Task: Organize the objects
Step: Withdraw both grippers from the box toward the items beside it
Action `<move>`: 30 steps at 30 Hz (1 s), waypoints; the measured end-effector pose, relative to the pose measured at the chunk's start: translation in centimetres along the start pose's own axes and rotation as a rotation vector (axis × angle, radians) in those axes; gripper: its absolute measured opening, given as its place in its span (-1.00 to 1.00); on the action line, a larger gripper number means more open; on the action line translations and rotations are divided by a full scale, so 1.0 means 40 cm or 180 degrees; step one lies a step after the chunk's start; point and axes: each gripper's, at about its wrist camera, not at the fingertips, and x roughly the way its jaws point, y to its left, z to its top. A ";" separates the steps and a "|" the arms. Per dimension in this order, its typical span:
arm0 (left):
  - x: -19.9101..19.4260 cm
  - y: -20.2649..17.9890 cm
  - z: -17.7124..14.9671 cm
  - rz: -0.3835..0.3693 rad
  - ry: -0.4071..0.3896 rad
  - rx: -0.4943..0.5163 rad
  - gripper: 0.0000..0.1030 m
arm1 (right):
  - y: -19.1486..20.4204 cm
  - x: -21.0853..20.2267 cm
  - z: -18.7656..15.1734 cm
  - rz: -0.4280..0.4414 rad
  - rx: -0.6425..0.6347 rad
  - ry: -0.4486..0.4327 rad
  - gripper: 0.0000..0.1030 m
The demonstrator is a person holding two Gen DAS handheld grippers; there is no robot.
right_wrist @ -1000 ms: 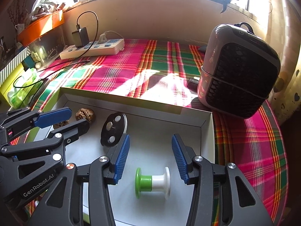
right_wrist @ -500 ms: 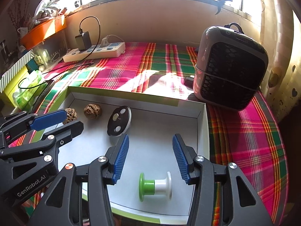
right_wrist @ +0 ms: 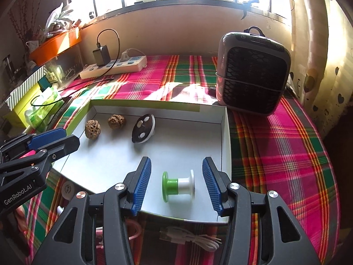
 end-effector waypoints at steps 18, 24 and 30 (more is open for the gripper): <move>-0.073 0.005 -0.106 -0.0250 0.0012 0.0040 -0.32 | 0.001 -0.086 -0.089 0.0057 0.0039 -0.0122 -0.03; -0.066 -0.014 -0.134 -0.0389 0.0114 0.0140 -0.32 | -0.002 -0.098 -0.119 0.0098 0.0098 -0.0100 -0.03; -0.061 -0.042 -0.141 -0.0444 0.0141 0.0335 -0.26 | -0.008 -0.109 -0.129 0.0097 0.0140 -0.0106 -0.03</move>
